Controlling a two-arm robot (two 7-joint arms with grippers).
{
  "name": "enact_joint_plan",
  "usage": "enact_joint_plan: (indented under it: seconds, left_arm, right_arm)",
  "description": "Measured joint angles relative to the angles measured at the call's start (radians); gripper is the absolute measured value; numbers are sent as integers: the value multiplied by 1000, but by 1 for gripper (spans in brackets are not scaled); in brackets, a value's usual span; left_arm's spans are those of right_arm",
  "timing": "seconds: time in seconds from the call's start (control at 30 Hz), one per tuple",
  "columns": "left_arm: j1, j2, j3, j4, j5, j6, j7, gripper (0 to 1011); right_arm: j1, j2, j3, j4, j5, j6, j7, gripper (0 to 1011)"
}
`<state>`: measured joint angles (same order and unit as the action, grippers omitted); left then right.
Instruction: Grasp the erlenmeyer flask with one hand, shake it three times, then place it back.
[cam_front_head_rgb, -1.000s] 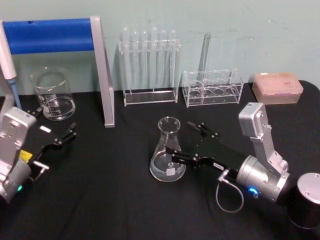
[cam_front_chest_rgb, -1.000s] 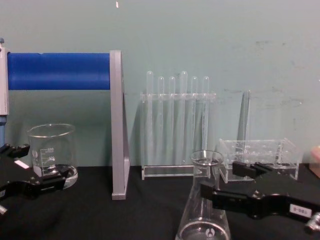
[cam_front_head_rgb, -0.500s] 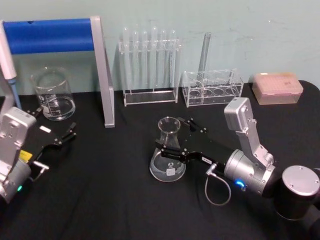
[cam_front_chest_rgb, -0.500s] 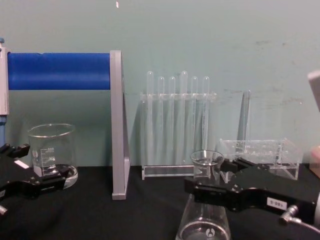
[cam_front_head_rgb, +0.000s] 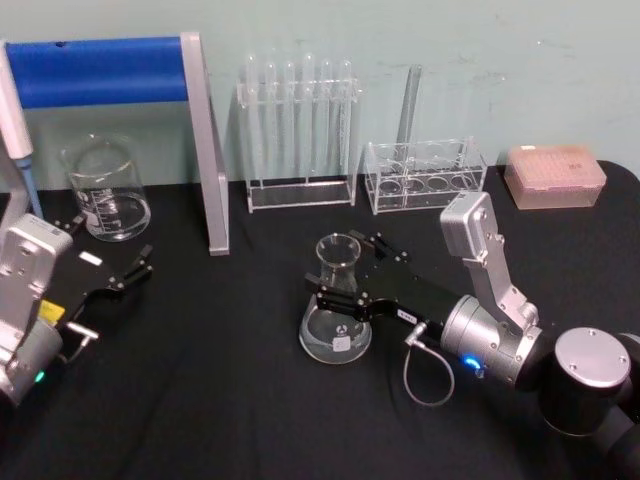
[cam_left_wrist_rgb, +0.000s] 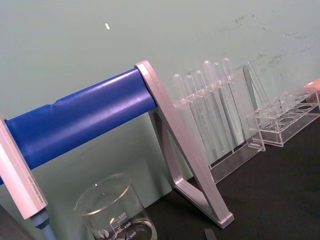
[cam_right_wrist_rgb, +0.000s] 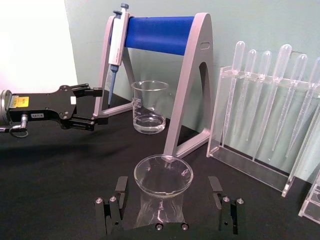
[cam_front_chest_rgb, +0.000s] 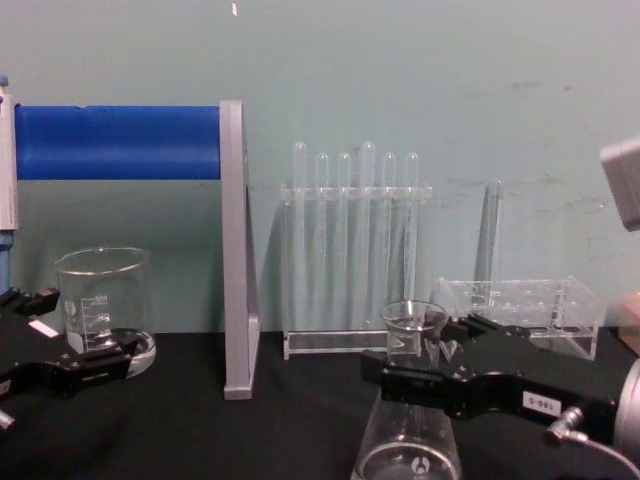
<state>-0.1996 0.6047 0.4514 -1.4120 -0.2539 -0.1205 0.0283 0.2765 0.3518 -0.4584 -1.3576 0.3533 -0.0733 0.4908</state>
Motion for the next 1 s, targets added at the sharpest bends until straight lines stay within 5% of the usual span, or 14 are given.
enact_joint_plan:
  seconds: [0.3, 0.87, 1.0]
  left_arm:
    - [0, 0, 0, 0, 0, 0, 0, 1001]
    - [0, 0, 0, 0, 0, 0, 0, 1001]
    - [0, 0, 0, 0, 0, 0, 0, 1001]
  right_arm:
    - [-1, 1, 0, -1, 0, 0, -1, 960]
    - [-2, 2, 0, -3, 1, 1, -1, 470]
    - [-2, 2, 0, -3, 1, 1, -1, 457]
